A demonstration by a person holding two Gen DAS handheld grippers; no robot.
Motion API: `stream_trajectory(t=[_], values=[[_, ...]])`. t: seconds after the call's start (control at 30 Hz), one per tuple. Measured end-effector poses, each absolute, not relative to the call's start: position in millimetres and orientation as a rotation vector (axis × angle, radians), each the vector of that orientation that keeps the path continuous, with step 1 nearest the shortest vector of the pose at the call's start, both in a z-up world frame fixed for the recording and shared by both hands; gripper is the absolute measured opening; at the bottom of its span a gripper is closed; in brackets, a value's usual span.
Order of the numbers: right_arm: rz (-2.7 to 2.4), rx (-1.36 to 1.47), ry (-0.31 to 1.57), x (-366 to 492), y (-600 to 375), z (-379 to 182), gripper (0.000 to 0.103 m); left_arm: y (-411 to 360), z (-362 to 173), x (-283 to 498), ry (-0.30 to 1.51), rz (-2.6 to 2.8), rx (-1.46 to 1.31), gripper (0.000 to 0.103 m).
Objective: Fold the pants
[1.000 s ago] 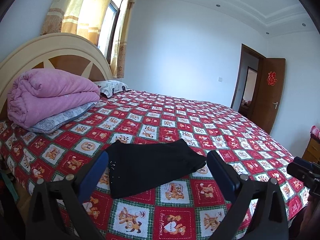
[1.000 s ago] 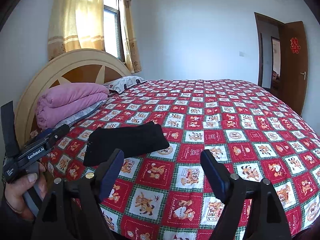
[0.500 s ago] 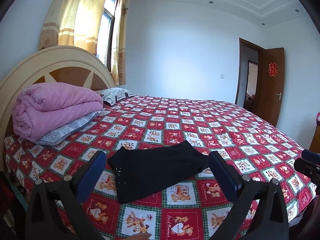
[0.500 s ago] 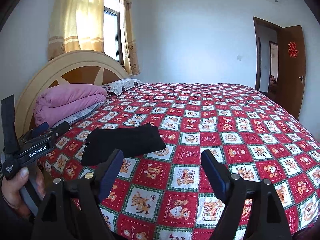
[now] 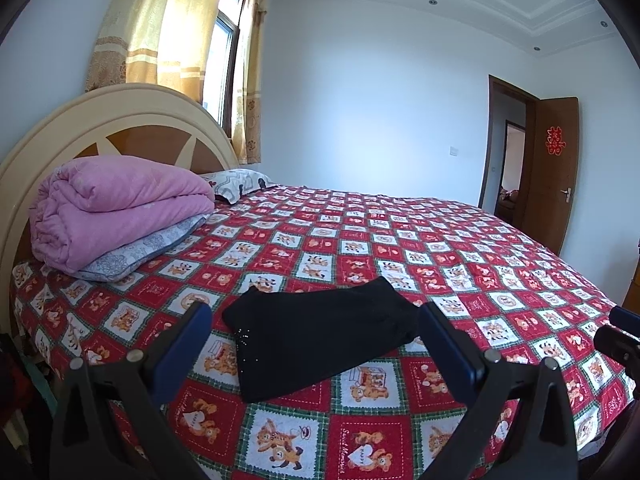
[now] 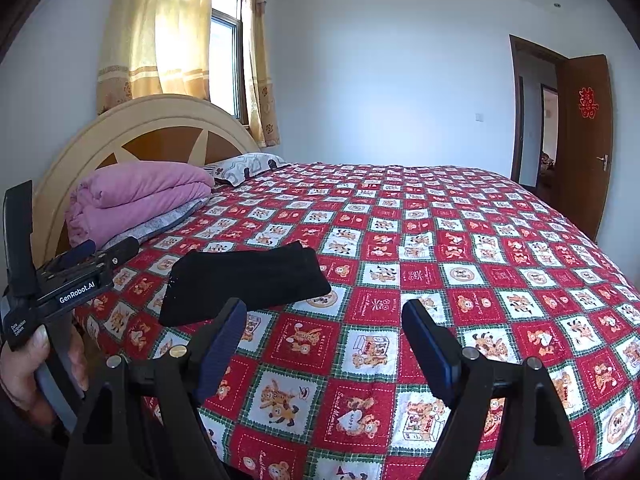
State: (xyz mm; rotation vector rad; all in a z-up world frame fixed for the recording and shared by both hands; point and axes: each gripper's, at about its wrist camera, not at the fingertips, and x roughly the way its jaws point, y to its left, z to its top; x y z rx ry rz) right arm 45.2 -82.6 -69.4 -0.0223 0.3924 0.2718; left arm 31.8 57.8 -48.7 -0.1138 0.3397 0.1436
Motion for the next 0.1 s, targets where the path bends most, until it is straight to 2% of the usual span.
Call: stream_trajectory(t=[0.1], values=[[0.27,-0.021,0.398,46.0,-82.5,-71.1,0.081,55.5,-50.7,32.4,0.338,0.141,-0.108,0.103]])
